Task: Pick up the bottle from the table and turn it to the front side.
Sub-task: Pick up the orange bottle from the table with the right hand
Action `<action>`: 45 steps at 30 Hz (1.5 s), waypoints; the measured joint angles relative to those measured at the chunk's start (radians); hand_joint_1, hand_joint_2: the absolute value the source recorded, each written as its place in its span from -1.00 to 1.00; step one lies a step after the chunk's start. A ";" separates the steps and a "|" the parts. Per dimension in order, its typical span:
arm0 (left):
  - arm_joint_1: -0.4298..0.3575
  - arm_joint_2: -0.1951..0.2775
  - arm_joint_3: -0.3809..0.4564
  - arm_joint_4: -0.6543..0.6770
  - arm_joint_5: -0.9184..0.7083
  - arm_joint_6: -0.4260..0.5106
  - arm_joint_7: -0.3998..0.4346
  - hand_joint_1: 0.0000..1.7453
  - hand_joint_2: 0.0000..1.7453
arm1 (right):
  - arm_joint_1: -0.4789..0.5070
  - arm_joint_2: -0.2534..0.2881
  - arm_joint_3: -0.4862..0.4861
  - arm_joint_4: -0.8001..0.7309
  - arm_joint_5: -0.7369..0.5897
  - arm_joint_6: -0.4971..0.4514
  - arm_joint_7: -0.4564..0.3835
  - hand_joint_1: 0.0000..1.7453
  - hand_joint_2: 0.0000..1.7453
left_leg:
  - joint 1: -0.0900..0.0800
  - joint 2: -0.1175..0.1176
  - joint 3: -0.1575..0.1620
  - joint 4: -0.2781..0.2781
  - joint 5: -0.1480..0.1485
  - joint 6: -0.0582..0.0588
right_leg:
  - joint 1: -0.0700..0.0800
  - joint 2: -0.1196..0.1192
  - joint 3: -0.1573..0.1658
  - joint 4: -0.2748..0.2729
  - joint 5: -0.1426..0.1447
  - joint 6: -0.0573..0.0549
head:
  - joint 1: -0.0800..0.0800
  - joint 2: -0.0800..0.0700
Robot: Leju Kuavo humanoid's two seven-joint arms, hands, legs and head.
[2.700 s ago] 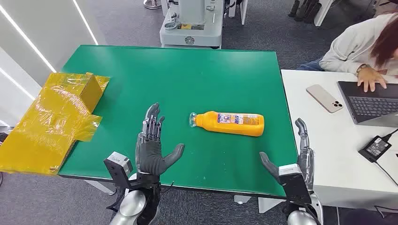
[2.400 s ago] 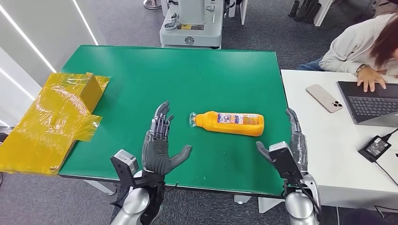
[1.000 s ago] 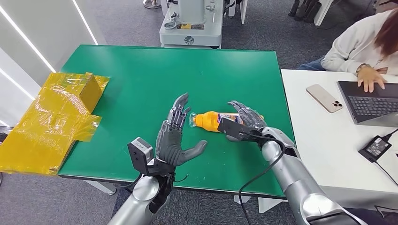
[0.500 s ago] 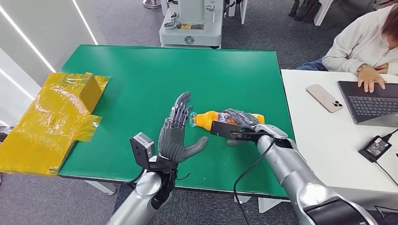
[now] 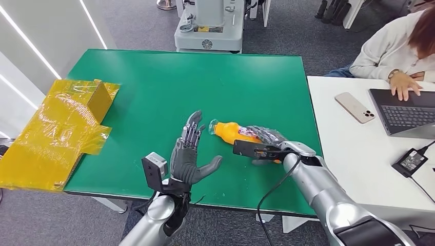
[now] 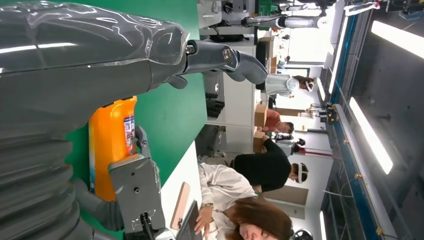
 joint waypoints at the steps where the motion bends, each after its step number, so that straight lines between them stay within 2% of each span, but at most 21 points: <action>1: 0.001 0.000 0.000 0.001 -0.001 0.000 0.002 -1.00 1.00 | 0.002 -0.002 0.002 0.002 0.000 -0.005 0.008 -1.00 1.00 | 0.000 0.000 0.000 0.000 0.000 0.000 | 0.000 0.000 0.000 0.000 0.000 0.000 | 0.000 0.000; 9: 0.003 -0.003 0.000 0.002 -0.015 -0.003 0.022 -1.00 1.00 | 0.010 -0.018 0.009 0.018 -0.001 -0.035 0.053 -1.00 1.00 | 0.000 0.000 0.000 0.000 0.000 0.000 | 0.000 0.000 0.000 0.000 0.000 0.000 | 0.000 0.000; 11: 0.005 -0.003 0.000 0.003 -0.017 -0.003 0.023 -1.00 1.00 | 0.012 -0.020 0.010 0.020 0.003 -0.048 0.060 -0.88 1.00 | 0.000 0.000 0.000 0.000 0.000 0.000 | 0.000 0.000 0.000 0.000 0.000 0.000 | 0.000 0.000; 12: 0.007 -0.003 0.000 0.003 -0.018 -0.002 0.023 -1.00 1.00 | 0.013 -0.020 0.010 0.021 0.005 -0.051 0.064 -0.61 1.00 | 0.000 0.000 0.000 0.000 0.000 0.000 | 0.000 0.000 0.000 0.000 0.000 0.000 | 0.000 0.000; 15: 0.010 -0.003 0.000 0.003 -0.019 -0.002 0.023 -1.00 1.00 | 0.013 -0.020 0.011 0.022 0.009 -0.052 0.075 0.50 1.00 | 0.000 0.000 0.000 0.000 0.000 0.000 | 0.000 0.000 0.000 0.000 0.000 0.000 | 0.000 0.000; 16: 0.010 -0.003 0.000 0.003 -0.019 -0.002 0.023 -1.00 1.00 | 0.013 -0.020 0.011 0.022 0.009 -0.051 0.078 0.62 1.00 | 0.000 0.000 0.000 0.000 0.000 0.000 | 0.000 0.000 0.000 0.000 0.000 0.000 | 0.000 0.000; 23: 0.010 -0.004 0.000 0.003 -0.020 -0.004 0.026 -1.00 1.00 | 0.014 -0.020 0.011 0.022 0.008 -0.062 0.081 0.56 1.00 | 0.000 0.000 0.000 0.001 0.000 0.000 | 0.000 0.000 0.001 0.000 0.000 0.000 | 0.000 0.000; 27: 0.010 -0.005 0.000 0.004 -0.021 -0.008 0.026 -1.00 1.00 | 0.019 -0.020 0.011 0.021 0.007 -0.090 0.077 0.64 1.00 | 0.000 0.000 0.000 0.001 0.000 0.000 | 0.000 0.000 0.001 0.000 0.000 0.000 | 0.000 0.000; 32: 0.010 -0.007 0.001 0.004 -0.023 -0.018 0.028 -1.00 1.00 | 0.026 -0.020 0.007 0.018 -0.010 -0.111 0.047 1.00 1.00 | 0.000 0.000 0.000 0.001 0.000 0.000 | 0.000 0.000 0.001 0.000 0.000 0.000 | 0.000 0.000; 40: 0.010 -0.008 0.001 0.004 -0.026 -0.020 0.029 -1.00 1.00 | 0.052 -0.021 -0.022 -0.005 -0.045 -0.143 -0.003 1.00 1.00 | 0.000 0.000 0.000 0.001 0.000 0.000 | 0.000 0.000 0.001 0.000 0.000 0.000 | 0.000 0.000; 42: 0.011 -0.008 0.002 0.004 -0.027 -0.019 0.029 -1.00 1.00 | 0.064 -0.021 -0.036 -0.015 -0.079 -0.147 -0.044 1.00 1.00 | 0.000 0.000 0.000 0.001 0.000 0.000 | 0.000 0.000 0.001 0.000 0.000 0.000 | 0.000 0.000; 45: 0.021 -0.006 0.007 0.001 -0.035 -0.014 0.027 -1.00 1.00 | 0.110 -0.020 -0.090 -0.059 -0.183 -0.151 -0.160 1.00 1.00 | 0.000 -0.001 0.000 0.001 0.000 0.000 | 0.000 0.000 0.001 0.000 0.000 0.000 | 0.000 0.000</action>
